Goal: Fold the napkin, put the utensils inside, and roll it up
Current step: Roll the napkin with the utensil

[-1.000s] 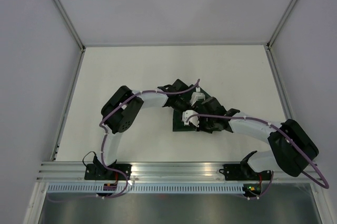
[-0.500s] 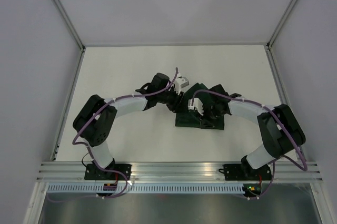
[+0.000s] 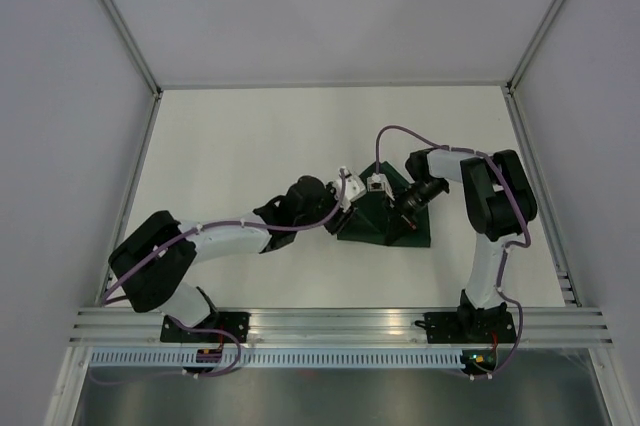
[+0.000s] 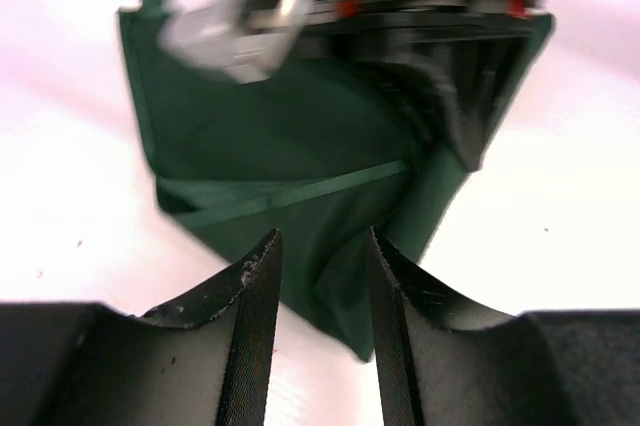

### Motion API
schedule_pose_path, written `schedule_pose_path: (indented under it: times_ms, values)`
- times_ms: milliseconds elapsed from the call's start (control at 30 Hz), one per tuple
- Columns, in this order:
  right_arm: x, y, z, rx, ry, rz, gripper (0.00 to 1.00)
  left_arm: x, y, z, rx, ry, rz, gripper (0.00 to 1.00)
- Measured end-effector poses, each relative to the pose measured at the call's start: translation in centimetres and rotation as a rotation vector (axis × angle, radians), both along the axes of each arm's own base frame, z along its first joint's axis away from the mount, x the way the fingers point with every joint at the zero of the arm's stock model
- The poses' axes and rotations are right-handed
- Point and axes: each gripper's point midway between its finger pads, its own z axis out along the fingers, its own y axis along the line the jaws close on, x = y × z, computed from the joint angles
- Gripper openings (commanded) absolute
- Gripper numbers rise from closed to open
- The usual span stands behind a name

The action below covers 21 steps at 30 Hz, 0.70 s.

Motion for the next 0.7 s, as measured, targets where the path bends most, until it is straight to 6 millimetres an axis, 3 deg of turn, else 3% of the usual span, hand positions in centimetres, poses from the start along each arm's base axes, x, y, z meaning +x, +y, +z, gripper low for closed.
schedule_pose_path:
  times_ms: [100,233,433,500,700]
  values:
    - [-0.3,-0.2,0.0,0.023,0.103,0.0,0.15,-2.1,-2.0,-0.2,0.07,-0.111,-0.069,0.48]
    - [-0.6,-0.6,0.0,0.034,0.203,-0.004,0.15,-4.2,-4.2,-2.1,0.189,-0.223,-0.167,0.51]
    - [-0.9,-1.0,0.0,0.032,0.262,0.001,0.15,-4.6,-5.4,-5.0,0.332,-0.308,-0.253,0.55]
    - [-0.9,-1.1,0.0,0.032,0.27,0.001,0.15,-4.6,-5.9,-5.3,0.353,-0.324,-0.28,0.59]
    - [-1.0,-1.2,0.0,0.028,0.29,-0.004,0.15,-4.3,-7.6,-5.3,0.363,-0.343,-0.321,0.6]
